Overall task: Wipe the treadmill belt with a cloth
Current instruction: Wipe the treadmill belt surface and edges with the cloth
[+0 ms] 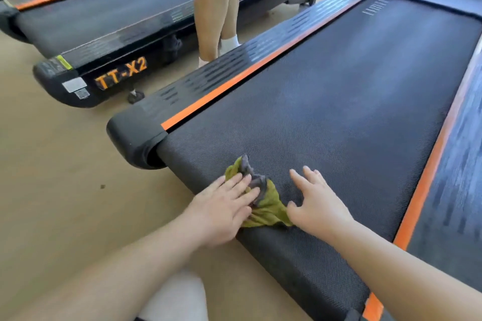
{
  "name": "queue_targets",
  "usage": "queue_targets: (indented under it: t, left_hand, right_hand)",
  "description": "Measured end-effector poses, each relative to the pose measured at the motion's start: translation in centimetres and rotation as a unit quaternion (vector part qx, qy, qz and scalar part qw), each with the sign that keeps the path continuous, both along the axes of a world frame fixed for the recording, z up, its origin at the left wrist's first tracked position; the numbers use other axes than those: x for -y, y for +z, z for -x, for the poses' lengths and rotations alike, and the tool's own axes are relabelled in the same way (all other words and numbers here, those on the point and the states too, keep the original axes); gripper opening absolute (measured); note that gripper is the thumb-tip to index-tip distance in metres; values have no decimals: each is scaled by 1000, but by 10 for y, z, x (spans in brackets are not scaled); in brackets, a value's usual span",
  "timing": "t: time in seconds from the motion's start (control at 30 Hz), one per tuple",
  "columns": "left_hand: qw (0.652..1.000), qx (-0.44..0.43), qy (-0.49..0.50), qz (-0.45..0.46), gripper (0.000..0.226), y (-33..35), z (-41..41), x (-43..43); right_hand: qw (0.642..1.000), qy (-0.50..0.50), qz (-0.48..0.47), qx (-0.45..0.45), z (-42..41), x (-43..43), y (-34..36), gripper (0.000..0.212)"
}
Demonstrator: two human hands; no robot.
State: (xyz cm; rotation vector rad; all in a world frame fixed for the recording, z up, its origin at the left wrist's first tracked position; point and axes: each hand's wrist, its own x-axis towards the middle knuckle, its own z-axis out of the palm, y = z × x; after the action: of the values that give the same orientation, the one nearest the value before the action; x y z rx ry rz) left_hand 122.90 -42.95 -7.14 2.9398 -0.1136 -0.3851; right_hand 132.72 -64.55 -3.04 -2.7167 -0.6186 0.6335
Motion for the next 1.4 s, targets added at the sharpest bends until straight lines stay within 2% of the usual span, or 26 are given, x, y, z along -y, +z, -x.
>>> queue_targets:
  t: [0.07,0.13,0.2,0.27,0.33,0.37,0.43,0.5,0.57,0.63,0.73,0.8,0.9,1.0,1.1,1.2,1.3,1.4]
  left_hand:
    - [990,-13,138,-31,65,0,-21,-38]
    - [976,-25,217,-14,61,3,-29,-42]
    - [984,-14,175,9,61,3,-19,-17]
    - [997,-1,65,28,60,4,1,-2]
    - [1000,2,17,10,59,-1,1,-28]
    - [999,3,43,-2,59,-3,-9,-49]
    - [986,1,165,-12,61,-6,-30,-86]
    - [969,5,248,-9,61,-11,-44,-89]
    - [969,12,248,15,62,-14,-41,-65]
    - [982,18,182,37,64,-13,-20,-48]
    - [994,9,113,-6,73,-11,-11,-84]
    - [980,-2,193,-36,65,-10,-25,-114]
    - [956,-13,292,-14,64,-11,-39,-102]
    - [972,-4,234,31,63,-12,-28,-80]
    - [989,-12,149,19,58,-1,-17,-117]
    - [977,-29,210,-26,60,-1,-32,-139]
    - [968,-5,252,3,63,-4,-43,-94]
    - [994,18,106,29,62,-3,-24,-60]
  right_hand:
    - [1000,24,7,-14,0,-11,0,81]
    - [999,43,22,-20,0,-19,-2,89]
    - [997,62,48,-15,-1,-28,-5,99]
    - [994,77,78,-3,-3,-37,-7,110]
    - [992,76,105,-7,-5,-43,-11,120]
    - [991,69,115,-17,-6,-45,-12,122]
    - [989,60,133,-38,-9,-48,-14,121]
    - [987,56,147,-40,-10,-52,-15,120]
    - [984,51,165,-39,-12,-59,-13,122]
    - [981,45,182,-44,-12,-64,-10,124]
    - [977,41,205,-50,-13,-72,-7,127]
    - [973,37,222,-48,-14,-80,-5,127]
    - [970,26,236,-47,-13,-91,-4,123]
    - [972,18,225,-62,-13,-88,-4,125]
    - [976,22,208,-65,-11,-78,-6,124]
    - [979,17,194,-63,-8,-75,-6,122]
    - [981,17,185,-57,-8,-73,-7,121]
    - [982,26,181,-45,-8,-71,-9,121]
